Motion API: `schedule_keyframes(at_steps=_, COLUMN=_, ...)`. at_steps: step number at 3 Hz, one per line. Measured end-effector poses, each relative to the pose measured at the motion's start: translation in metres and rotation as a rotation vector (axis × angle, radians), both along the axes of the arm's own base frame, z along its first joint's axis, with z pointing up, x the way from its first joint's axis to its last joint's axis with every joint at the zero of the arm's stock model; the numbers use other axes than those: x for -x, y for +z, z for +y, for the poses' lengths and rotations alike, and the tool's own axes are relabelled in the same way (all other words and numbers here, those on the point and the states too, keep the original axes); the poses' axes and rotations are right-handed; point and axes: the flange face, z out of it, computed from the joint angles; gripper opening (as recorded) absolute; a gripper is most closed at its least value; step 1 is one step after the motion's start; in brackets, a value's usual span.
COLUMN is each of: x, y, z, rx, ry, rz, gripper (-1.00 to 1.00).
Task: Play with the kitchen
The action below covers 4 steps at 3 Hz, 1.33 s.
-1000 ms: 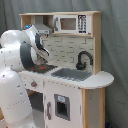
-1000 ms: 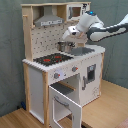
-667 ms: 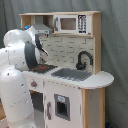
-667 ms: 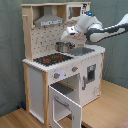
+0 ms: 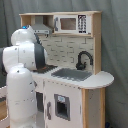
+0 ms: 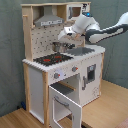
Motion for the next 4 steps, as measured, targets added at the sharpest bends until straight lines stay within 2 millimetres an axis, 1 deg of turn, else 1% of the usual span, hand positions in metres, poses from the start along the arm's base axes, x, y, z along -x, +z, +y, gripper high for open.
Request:
schedule_keyframes(at_steps=1, x=-0.002, y=-0.002, z=0.008, rx=-0.017, ry=0.005, rz=-0.007, gripper=-1.00)
schedule_keyframes(at_steps=2, x=-0.008, y=-0.008, z=0.013, rx=-0.031, ry=0.008, rz=-0.006, gripper=-1.00)
schedule_keyframes(at_steps=3, x=-0.013, y=-0.019, z=0.017, rx=-0.043, ry=0.011, rz=0.000, gripper=-1.00)
schedule_keyframes(at_steps=4, x=-0.015, y=-0.026, z=0.024, rx=-0.059, ry=0.018, rz=0.002, gripper=-1.00)
